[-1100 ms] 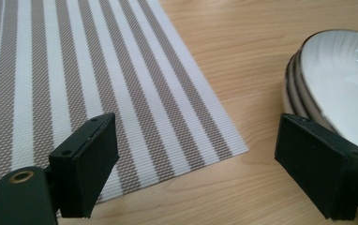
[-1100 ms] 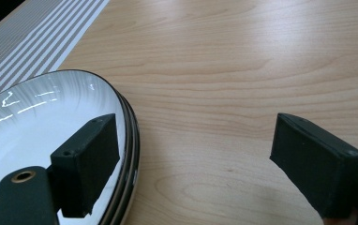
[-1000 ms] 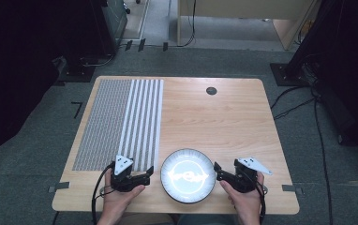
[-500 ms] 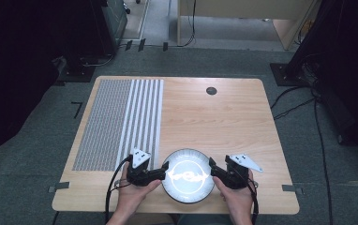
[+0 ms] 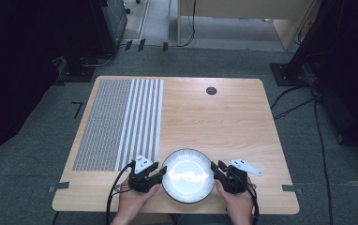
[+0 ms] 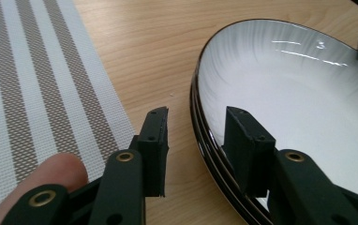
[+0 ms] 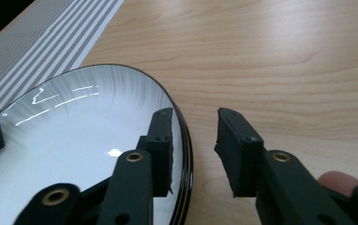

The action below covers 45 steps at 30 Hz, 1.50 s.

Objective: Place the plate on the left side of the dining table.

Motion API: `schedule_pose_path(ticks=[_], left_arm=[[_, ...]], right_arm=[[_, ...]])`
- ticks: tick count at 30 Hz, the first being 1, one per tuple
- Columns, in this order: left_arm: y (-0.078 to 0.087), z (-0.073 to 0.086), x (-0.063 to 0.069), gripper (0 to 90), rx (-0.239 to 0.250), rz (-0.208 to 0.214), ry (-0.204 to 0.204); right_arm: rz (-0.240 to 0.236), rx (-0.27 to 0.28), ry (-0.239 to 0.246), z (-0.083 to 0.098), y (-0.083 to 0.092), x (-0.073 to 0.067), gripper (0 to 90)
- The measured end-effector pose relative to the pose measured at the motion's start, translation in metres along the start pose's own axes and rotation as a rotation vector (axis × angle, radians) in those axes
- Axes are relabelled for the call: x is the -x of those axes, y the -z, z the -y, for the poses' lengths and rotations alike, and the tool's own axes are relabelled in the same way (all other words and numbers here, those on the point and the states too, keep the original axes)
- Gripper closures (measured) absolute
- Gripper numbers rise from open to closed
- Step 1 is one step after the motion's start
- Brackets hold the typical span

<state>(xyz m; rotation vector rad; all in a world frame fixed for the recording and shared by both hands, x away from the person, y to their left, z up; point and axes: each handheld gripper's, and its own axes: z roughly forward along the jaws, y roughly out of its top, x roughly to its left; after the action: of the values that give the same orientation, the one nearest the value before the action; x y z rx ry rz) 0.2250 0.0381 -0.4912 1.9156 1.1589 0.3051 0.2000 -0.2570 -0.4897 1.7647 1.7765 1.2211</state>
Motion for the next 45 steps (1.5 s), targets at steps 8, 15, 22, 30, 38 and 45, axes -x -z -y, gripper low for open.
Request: schedule_pose_path(ticks=[8,15,22,30,38,45], left_arm=[[0.000,0.000,-0.001,70.9,-0.027,0.070,0.036],[-0.001,0.001,0.001,72.0,-0.022,0.062,0.027],[-0.002,0.001,0.002,72.4,-0.019,0.049,0.023],[-0.003,0.002,0.001,71.1,-0.018,0.056,0.022],[-0.005,0.003,0.001,66.7,-0.034,0.070,0.023],[-0.005,0.003,0.001,66.3,-0.033,0.069,0.027]], right_arm=[[-0.032,-0.038,-0.023,0.003,-0.002,-0.004,77.8],[-0.022,-0.036,-0.050,0.005,-0.004,-0.004,80.0],[0.002,-0.036,-0.056,0.005,-0.004,-0.005,84.4],[-0.038,-0.050,-0.151,0.002,-0.003,0.002,85.4],[-0.116,-0.042,-0.273,-0.004,0.004,0.015,90.0],[-0.152,-0.099,-0.267,-0.004,0.003,0.019,87.2]])
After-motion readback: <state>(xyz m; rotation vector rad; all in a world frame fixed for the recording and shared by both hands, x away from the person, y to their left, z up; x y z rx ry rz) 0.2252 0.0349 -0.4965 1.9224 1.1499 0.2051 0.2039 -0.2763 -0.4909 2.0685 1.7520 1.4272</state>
